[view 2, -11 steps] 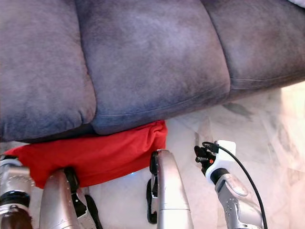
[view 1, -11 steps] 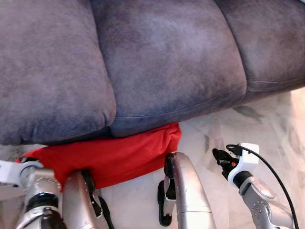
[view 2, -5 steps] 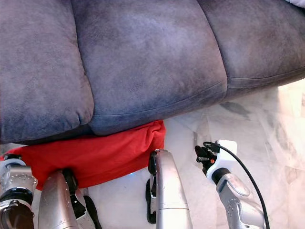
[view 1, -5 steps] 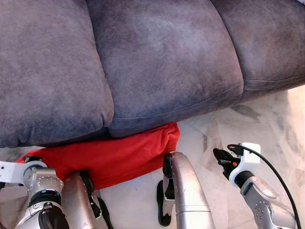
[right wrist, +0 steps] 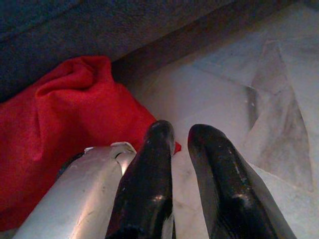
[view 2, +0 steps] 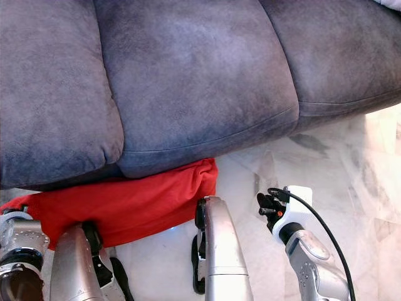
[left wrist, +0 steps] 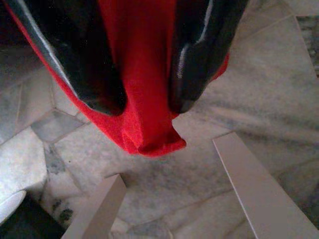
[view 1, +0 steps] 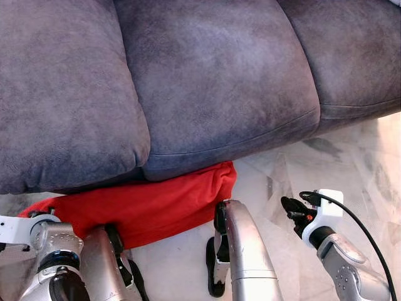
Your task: Move the pillow to the sofa from floor
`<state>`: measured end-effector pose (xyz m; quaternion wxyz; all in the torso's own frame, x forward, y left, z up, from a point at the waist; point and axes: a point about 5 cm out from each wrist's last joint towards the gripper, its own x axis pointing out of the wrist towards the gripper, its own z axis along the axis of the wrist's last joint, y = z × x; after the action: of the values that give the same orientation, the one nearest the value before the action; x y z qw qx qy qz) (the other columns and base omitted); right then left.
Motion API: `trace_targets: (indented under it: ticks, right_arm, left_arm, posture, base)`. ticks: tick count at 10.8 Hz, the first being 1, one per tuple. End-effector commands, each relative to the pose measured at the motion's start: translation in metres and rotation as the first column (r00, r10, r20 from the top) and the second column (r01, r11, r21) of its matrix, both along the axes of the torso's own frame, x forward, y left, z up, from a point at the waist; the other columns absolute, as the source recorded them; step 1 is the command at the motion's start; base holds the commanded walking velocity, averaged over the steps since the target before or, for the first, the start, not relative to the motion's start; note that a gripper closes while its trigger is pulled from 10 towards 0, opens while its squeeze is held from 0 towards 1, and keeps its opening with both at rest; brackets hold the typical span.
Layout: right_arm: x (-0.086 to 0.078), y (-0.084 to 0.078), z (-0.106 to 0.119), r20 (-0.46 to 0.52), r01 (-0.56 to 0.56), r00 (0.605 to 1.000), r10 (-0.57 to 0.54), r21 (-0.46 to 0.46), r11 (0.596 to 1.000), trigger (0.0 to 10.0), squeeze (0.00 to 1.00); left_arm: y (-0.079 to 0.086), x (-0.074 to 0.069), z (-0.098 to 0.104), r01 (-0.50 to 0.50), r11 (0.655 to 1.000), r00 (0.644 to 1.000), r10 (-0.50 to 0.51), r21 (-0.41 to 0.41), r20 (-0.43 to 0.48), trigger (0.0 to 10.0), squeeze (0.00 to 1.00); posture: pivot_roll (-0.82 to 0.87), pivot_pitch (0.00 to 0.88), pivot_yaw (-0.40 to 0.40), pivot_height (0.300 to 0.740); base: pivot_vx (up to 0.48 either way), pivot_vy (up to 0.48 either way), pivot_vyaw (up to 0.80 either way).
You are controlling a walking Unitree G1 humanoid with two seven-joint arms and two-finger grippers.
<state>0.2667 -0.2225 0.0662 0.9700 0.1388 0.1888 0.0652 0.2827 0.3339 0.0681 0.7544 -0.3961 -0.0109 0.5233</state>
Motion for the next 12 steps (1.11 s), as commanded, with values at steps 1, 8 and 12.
trace_targets:
  ticks: [1,8,12]
  right_arm:
    - [-0.009,-0.006,-0.007,-0.041,0.022,0.999,-0.022,0.001,1.000,10.0,0.00]
    - [-0.009,-0.006,-0.008,-0.044,0.020,0.999,-0.020,0.003,1.000,10.0,0.00]
    - [-0.008,-0.005,-0.009,-0.043,0.020,0.999,-0.020,0.006,1.000,10.0,0.00]
  left_arm:
    - [0.003,-0.013,-0.014,-0.040,0.998,0.998,0.038,-0.038,-0.039,0.0,0.00]
    - [0.003,-0.013,-0.013,-0.057,0.998,0.998,0.056,-0.038,-0.027,0.0,0.00]
    - [0.005,-0.009,0.000,-0.058,0.998,0.998,0.057,0.035,0.006,0.0,0.00]
  posture:
    - [-0.04,0.526,-0.236,0.524]
    - [-0.04,0.526,-0.236,0.524]
    - [-0.03,0.511,-0.227,0.524]
  base:
    - [0.000,0.000,0.00]
    - [0.000,0.000,0.00]
    - [0.000,0.000,0.00]
